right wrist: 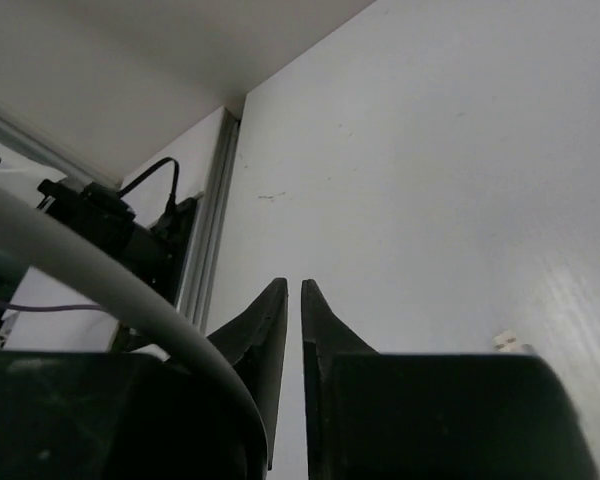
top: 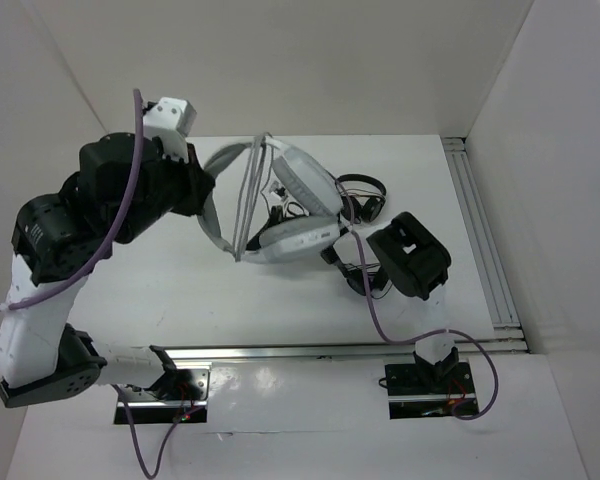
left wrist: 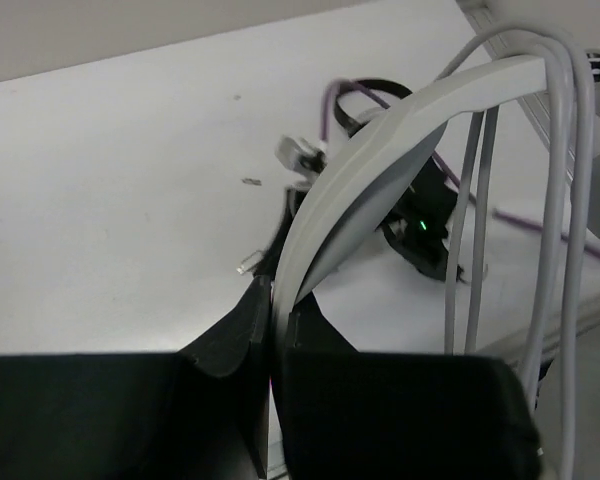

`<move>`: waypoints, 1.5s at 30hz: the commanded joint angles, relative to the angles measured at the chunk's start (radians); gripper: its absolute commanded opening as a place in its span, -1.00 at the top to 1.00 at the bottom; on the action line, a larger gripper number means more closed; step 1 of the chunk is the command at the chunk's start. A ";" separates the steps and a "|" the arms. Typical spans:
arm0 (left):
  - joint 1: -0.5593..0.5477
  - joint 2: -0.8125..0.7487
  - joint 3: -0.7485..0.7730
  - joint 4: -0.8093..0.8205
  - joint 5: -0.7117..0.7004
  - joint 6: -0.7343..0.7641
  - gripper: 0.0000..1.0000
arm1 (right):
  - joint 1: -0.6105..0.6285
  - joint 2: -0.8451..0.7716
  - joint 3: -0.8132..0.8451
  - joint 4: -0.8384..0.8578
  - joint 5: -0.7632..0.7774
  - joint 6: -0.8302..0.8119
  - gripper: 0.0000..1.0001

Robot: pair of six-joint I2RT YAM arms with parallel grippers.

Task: Wrap the headphones

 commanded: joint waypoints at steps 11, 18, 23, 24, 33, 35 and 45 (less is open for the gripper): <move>0.653 0.250 0.081 0.285 0.228 -0.196 1.00 | 0.204 -0.240 -0.342 0.209 0.121 -0.037 1.00; 0.749 0.315 -0.054 0.299 0.130 -0.289 1.00 | 0.376 -0.463 -0.218 -0.398 0.130 -0.326 1.00; 0.776 0.293 -0.292 0.337 0.015 -0.277 1.00 | 0.482 -0.593 -0.042 -0.893 0.270 -0.546 1.00; 0.776 0.272 -0.326 0.328 0.001 -0.277 1.00 | 0.502 -0.624 -0.031 -0.941 0.440 -0.604 1.00; 0.798 0.095 -0.735 0.389 0.077 -0.207 1.00 | 0.626 -0.690 0.320 -1.373 1.339 -0.823 1.00; 0.786 0.056 -0.792 0.425 0.120 -0.162 1.00 | 0.635 -0.681 0.388 -1.358 1.527 -0.920 1.00; 0.580 -0.205 -1.048 0.466 0.229 -0.006 1.00 | 0.519 -0.595 0.369 -0.670 1.845 -1.531 1.00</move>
